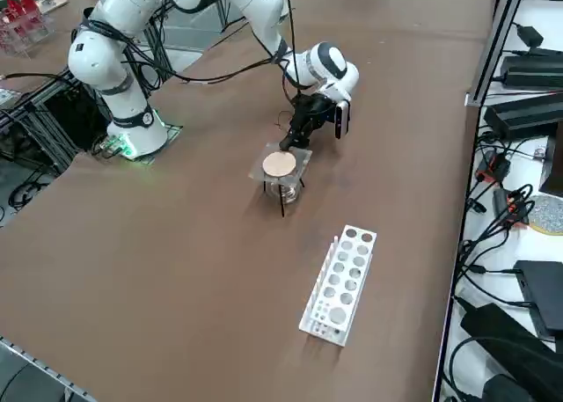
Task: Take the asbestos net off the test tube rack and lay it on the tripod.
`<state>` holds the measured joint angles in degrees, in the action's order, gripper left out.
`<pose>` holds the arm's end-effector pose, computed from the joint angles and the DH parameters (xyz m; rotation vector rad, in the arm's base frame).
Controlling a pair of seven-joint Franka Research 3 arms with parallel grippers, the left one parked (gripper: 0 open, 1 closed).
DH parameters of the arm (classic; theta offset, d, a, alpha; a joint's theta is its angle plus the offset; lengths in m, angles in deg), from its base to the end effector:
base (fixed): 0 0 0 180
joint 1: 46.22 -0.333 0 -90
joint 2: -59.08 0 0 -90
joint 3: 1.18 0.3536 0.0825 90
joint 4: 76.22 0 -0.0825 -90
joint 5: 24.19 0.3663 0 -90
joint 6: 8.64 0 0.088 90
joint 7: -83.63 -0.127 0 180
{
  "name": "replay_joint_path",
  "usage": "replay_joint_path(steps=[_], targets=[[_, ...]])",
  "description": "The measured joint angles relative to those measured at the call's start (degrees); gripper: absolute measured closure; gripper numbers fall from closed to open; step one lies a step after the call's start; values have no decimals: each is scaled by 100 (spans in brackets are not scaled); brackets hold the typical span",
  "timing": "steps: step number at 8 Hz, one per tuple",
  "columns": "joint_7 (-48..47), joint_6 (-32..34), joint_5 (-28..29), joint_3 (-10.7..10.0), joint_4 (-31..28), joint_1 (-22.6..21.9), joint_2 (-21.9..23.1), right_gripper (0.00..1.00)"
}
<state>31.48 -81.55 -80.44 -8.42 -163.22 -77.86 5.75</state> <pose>0.5950 0.1507 0.1760 1.6037 -0.1037 -0.1516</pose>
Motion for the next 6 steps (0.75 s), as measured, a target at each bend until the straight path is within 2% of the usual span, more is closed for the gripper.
replay_joint_path(steps=[3,4,6], targets=[[0,2,-2,-1,0,0,0,16],[0,3,-2,-1,3,0,0,2],[157,4,1,0,109,-4,3,0]])
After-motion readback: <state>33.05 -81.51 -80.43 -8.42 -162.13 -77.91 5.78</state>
